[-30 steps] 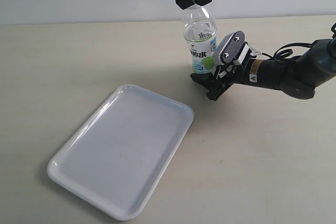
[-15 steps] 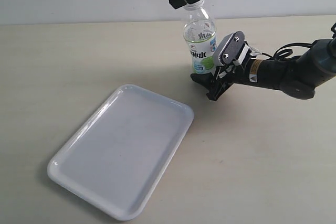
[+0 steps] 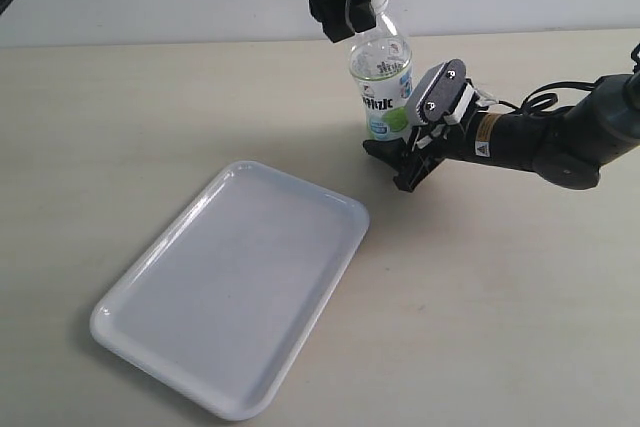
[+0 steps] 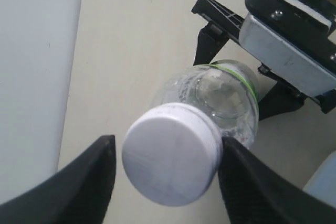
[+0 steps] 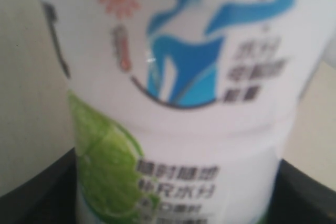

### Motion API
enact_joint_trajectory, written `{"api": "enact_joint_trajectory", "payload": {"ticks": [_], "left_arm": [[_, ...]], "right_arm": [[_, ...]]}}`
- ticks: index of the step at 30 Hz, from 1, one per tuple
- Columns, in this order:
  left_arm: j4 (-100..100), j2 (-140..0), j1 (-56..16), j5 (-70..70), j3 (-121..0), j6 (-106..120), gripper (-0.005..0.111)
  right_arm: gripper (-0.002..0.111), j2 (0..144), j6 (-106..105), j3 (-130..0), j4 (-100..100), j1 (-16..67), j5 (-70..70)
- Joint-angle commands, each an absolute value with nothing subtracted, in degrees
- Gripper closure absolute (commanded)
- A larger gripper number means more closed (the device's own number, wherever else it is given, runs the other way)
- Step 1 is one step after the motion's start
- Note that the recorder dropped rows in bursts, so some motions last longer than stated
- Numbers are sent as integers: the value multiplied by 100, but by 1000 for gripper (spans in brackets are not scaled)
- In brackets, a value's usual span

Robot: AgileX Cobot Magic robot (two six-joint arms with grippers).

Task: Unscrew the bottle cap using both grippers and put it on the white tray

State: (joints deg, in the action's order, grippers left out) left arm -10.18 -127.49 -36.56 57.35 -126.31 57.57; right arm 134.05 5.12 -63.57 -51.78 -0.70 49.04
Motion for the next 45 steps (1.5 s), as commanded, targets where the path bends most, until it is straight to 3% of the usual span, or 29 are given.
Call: {"api": "enact_joint_trajectory", "payload": {"ticks": [1,33,39,45], "left_arm": [[-975,-12714,-3648,5539,-12662,5682,50],[-970,-12665,-3648,5593,-12662,5917,50],[-903,-12665,-3648,5606,-12662,5930,41],[-896,-12643,-3659,5680,-12662,5955,42]], "right_arm": [[108,13389,457,-6391,-5138,-70,4919],[108,13389,478,-6391,-5127,-70,4804],[108,13389,478,-6391,-5127,-70,4804],[108,13389,468,-6391,-5117,-70,4806]]}}
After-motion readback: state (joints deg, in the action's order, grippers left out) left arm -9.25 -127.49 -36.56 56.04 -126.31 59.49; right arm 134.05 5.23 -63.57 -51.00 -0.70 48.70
